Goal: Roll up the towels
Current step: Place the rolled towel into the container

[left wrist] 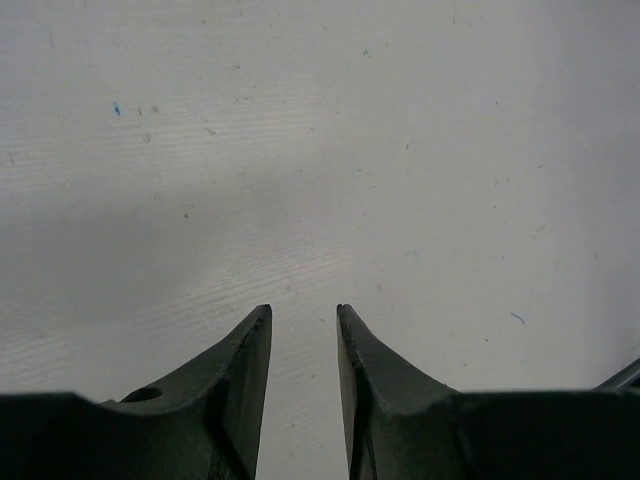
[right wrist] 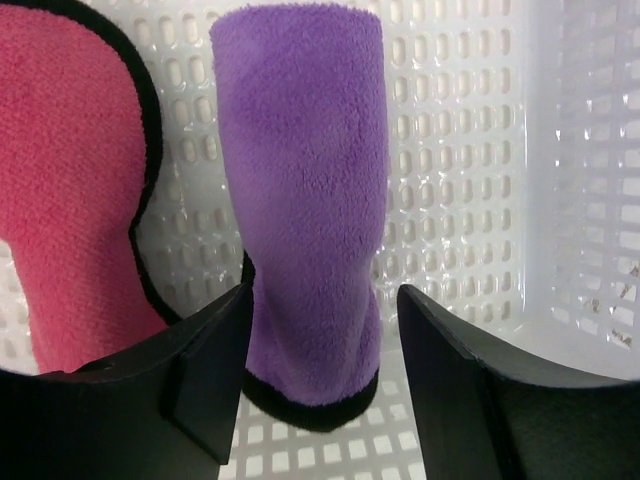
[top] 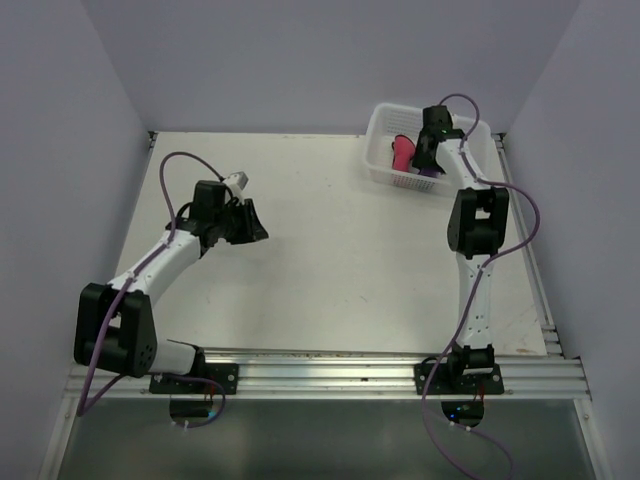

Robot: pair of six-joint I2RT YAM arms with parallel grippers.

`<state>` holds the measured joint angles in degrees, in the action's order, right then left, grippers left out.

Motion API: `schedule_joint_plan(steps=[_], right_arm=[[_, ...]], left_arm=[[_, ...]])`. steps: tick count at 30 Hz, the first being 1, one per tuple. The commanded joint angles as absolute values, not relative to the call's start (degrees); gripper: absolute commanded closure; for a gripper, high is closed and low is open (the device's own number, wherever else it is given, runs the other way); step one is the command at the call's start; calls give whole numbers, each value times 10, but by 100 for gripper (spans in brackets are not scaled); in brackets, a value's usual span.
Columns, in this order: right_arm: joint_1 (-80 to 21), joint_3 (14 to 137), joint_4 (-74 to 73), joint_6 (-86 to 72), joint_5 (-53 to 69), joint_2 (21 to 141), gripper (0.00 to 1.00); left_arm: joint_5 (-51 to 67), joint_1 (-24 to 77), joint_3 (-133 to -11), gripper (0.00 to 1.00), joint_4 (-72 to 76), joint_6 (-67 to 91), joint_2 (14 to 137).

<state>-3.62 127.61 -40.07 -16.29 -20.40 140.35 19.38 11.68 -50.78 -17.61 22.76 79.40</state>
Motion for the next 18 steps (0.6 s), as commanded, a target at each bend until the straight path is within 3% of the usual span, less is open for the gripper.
schedule_joint_plan(steps=[1, 7, 13, 18], right_arm=[[-33, 1237, -361, -180, -187, 1308, 36], [-34, 1158, -292, -192, -173, 1249, 20], [-35, 1095, -241, -195, -160, 1200, 14], [-62, 870, -22, -163, -180, 1053, 9]], left_arm=[[186, 113, -513, 63, -161, 207, 768], [185, 113, -505, 60, -156, 204, 748], [175, 113, -506, 59, -157, 202, 741], [166, 113, -502, 56, -146, 198, 707]])
